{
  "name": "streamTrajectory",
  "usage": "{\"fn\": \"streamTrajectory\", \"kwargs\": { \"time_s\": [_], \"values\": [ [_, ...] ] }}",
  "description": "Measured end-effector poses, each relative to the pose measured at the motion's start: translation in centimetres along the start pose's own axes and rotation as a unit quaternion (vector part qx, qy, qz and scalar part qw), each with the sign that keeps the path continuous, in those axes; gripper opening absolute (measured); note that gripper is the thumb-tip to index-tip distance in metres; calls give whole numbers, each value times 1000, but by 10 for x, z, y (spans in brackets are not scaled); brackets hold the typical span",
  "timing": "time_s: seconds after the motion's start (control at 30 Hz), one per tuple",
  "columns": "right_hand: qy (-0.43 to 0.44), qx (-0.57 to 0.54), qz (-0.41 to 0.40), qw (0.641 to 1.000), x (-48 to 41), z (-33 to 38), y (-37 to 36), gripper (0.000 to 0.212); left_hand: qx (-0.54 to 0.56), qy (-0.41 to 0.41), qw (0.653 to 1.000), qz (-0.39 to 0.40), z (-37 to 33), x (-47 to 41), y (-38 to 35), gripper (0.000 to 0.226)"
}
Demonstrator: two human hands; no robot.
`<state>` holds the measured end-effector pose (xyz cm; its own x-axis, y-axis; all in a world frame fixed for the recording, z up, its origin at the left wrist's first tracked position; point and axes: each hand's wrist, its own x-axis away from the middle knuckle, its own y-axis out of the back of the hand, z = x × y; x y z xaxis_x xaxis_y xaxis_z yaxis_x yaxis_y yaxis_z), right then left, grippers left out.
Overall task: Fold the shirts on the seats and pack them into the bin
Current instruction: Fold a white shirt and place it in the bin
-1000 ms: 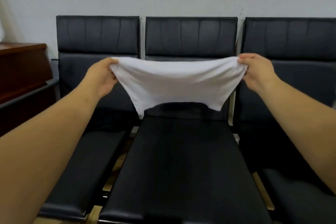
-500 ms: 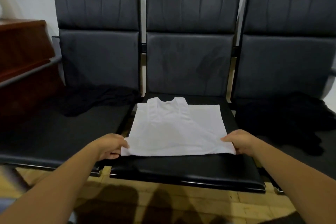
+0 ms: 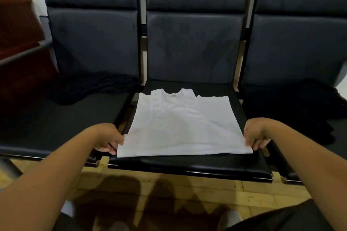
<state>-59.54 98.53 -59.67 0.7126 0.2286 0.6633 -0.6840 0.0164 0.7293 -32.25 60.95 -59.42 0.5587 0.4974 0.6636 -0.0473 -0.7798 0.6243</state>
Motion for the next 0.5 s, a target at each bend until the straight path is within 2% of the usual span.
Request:
{"fn": "streamTrajectory", "kwargs": {
  "time_s": [0.1, 0.2, 0.27, 0.33, 0.37, 0.43, 0.5],
  "values": [
    [58, 8, -125, 990, 2, 23, -3, 20, -134, -103, 977, -129, -15, -6, -5, 25],
    [143, -5, -217, 966, -1, 50, -17, 21, -114, -172, 954, -217, -33, -17, -19, 21],
    [160, -28, -224, 961, -5, 60, -30, 38, -91, -210, 950, -213, -41, -25, -29, 36],
    [171, -5, -224, 959, -11, 61, -43, 47, -97, -215, 961, -145, -41, -32, -43, 73],
    [178, 35, -228, 957, -15, 60, -49, 48, -136, -211, 962, -107, -40, -33, -50, 87],
    [178, 116, -252, 944, -20, 58, -57, 48, -229, -206, 948, -79, -35, -37, -60, 96],
    [164, 126, -264, 942, -21, 58, -57, 44, -211, -206, 948, -120, -32, -41, -59, 89]
  ]
}}
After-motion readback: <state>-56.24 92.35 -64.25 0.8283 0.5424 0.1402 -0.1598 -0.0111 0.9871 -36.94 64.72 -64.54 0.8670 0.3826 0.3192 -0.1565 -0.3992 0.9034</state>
